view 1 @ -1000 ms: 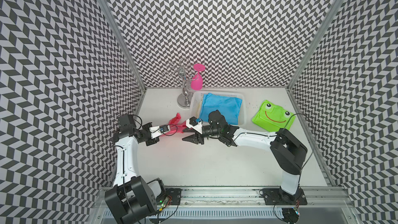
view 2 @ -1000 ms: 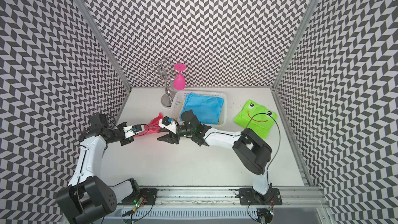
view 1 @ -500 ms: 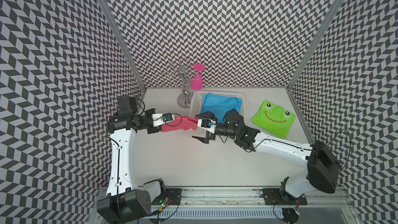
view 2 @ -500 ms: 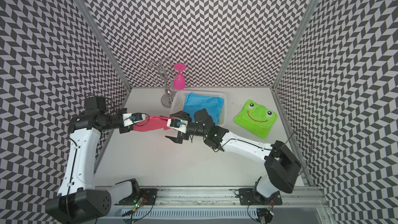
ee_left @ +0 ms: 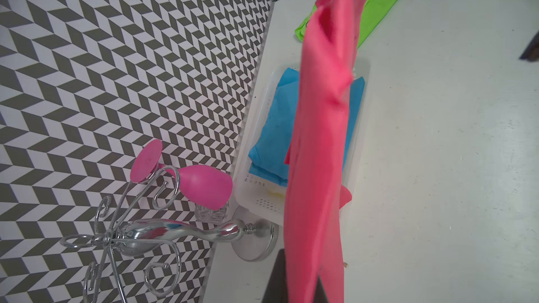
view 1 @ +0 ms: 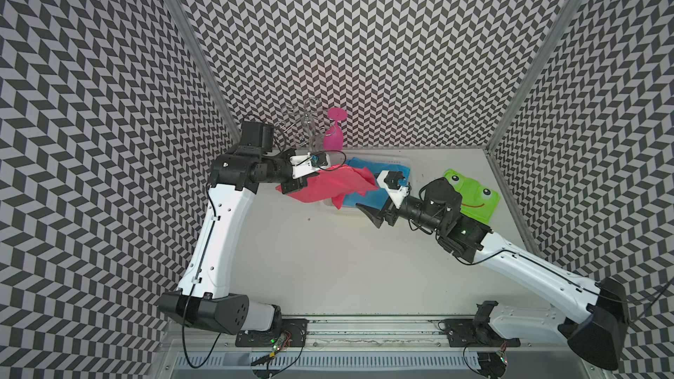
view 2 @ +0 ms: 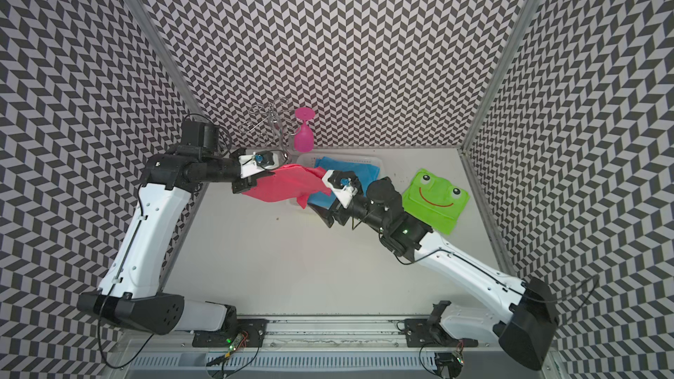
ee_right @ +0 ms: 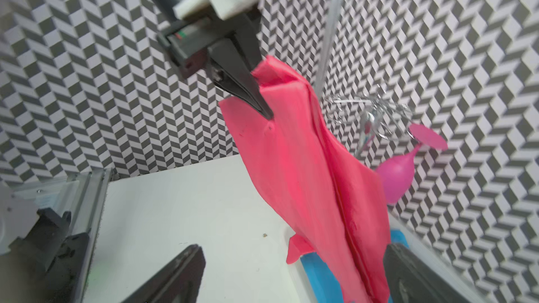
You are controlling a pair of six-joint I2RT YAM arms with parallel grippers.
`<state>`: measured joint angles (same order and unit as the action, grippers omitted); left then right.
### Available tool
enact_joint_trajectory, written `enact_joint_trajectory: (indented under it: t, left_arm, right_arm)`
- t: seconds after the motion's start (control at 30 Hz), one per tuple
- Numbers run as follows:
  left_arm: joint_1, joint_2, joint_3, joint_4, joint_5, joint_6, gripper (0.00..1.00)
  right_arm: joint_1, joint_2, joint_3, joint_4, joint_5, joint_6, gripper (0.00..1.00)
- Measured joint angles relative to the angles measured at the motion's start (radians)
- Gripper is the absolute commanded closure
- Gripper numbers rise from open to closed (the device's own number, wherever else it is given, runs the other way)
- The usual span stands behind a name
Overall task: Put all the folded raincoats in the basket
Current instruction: Pick up the raincoat from the center of the board, then place the raincoat in the basket.
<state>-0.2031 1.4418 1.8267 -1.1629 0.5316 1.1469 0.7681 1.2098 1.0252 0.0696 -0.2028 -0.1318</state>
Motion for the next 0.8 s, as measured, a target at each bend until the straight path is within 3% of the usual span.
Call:
enact_joint_trajectory:
  t: [0.13,0.23,0.4,0.8]
  left_arm:
    - [-0.103,0.094,0.150,0.037,-0.097,-0.085,1.00]
    - [-0.152,0.175,0.261,0.093,-0.153,-0.126,1.00]
    - [-0.197,0.253,0.289,0.261,-0.243,-0.180,1.00]
    - [-0.257,0.457,0.289,0.613,-0.418,-0.163,1.00]
  right_arm:
    - [-0.100,0.000,0.041,-0.097,-0.035,0.173,0.06]
    - [-0.173,0.000,0.047,-0.149,-0.066,0.304,0.14]
    - [-0.283,0.002,0.047,-0.221,-0.105,0.477,0.17]
    - [-0.375,0.008,0.023,-0.222,-0.184,0.595,0.18]
